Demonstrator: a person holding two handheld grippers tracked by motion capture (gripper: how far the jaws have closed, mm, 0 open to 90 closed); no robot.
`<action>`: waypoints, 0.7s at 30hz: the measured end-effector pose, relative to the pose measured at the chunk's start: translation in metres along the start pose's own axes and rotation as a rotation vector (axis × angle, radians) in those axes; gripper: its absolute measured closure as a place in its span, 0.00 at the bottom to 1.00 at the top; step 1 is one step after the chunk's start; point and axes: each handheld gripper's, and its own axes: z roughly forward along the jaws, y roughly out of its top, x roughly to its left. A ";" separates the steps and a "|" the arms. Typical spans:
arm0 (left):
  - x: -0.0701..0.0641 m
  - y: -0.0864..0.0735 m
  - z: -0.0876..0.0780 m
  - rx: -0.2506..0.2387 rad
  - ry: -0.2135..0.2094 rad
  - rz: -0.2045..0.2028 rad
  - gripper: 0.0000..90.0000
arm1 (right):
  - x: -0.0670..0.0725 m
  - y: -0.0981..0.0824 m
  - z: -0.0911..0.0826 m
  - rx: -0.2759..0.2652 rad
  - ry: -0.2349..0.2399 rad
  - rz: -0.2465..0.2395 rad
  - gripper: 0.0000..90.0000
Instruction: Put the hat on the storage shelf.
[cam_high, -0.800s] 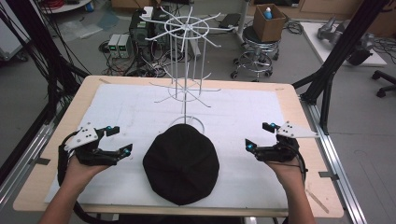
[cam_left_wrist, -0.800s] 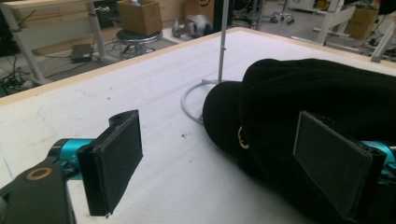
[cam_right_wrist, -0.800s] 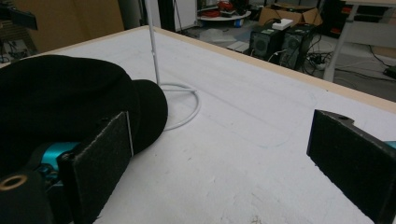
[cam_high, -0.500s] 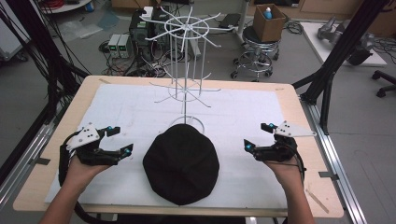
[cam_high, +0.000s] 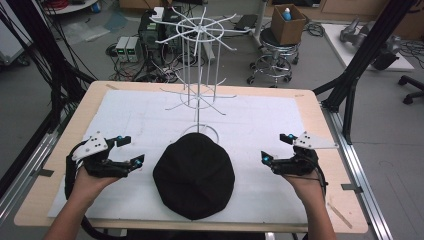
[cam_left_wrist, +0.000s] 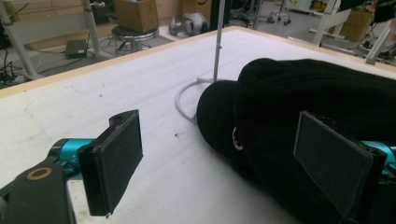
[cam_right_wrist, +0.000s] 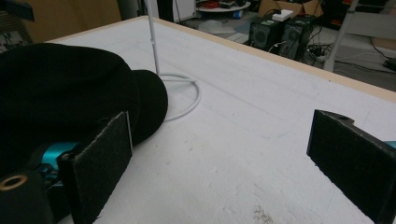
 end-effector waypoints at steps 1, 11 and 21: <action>-0.001 0.000 0.000 0.001 -0.005 -0.004 0.17 | 0.000 0.000 0.002 0.008 -0.003 -0.003 0.07; -0.014 0.010 0.009 0.004 -0.063 -0.014 0.17 | 0.000 -0.001 0.008 0.025 0.004 -0.001 0.07; -0.045 0.034 0.034 0.045 -0.188 0.052 0.17 | -0.006 -0.001 0.003 0.012 -0.009 0.024 0.07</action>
